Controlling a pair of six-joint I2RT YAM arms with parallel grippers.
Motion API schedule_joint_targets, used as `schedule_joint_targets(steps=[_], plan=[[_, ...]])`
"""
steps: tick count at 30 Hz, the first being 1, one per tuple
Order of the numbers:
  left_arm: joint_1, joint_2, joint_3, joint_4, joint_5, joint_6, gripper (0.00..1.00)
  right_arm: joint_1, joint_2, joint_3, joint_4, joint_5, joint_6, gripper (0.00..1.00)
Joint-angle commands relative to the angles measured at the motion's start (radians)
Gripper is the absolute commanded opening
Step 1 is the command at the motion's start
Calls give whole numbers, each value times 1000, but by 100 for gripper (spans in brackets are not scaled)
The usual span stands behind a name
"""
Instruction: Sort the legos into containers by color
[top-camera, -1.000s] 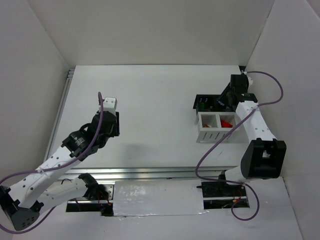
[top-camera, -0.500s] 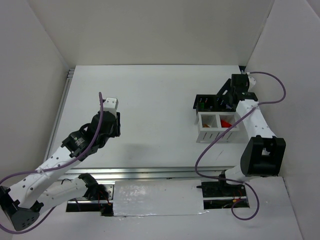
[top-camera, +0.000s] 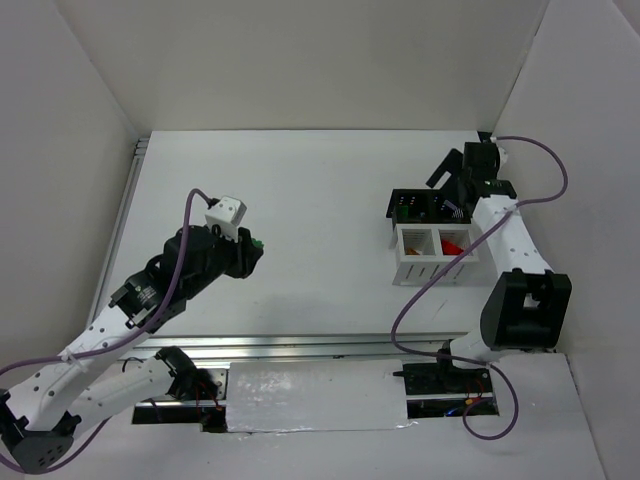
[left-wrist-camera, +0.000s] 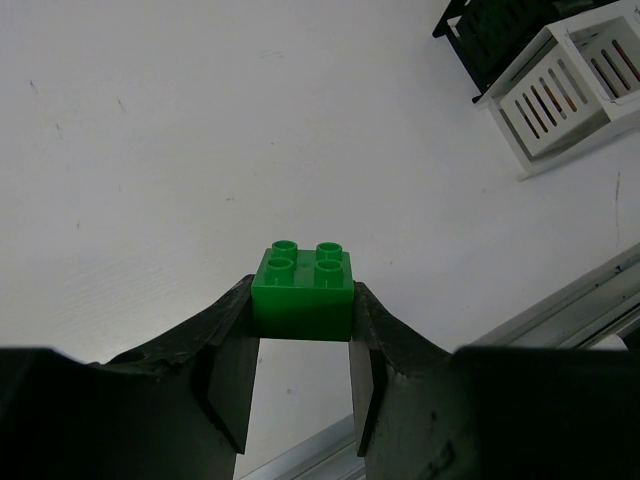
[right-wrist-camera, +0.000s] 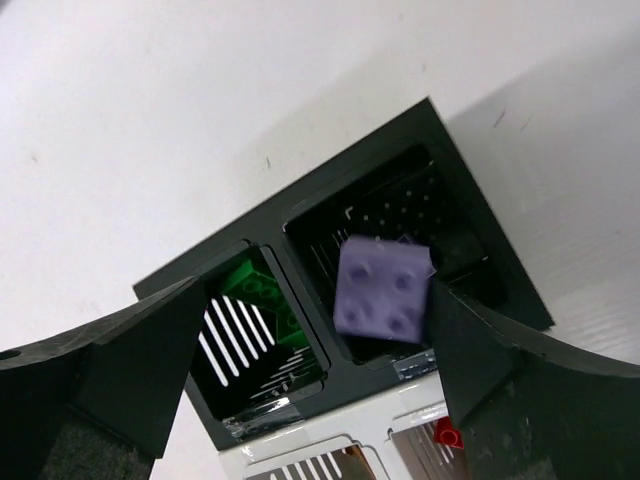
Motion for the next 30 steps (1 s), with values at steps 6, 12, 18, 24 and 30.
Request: schedule_joint_targets(steps=[6,12,18,24,30], plan=[[4,-27,0,64,55,19,0,-1,6,-19,88,-73,-28,53],[4,-35,-5,58,59,21,0,2,8,3,48,-88,-28,69],[7,-20,7,173,245,50,0,168,-171,-80,94,-522,-34,75],[-13,74,-5,499,649,143,0,445,-318,-134,228,-757,110,80],[-215,288,108,453,504,458,0,529,-434,-160,160,-694,135,79]])
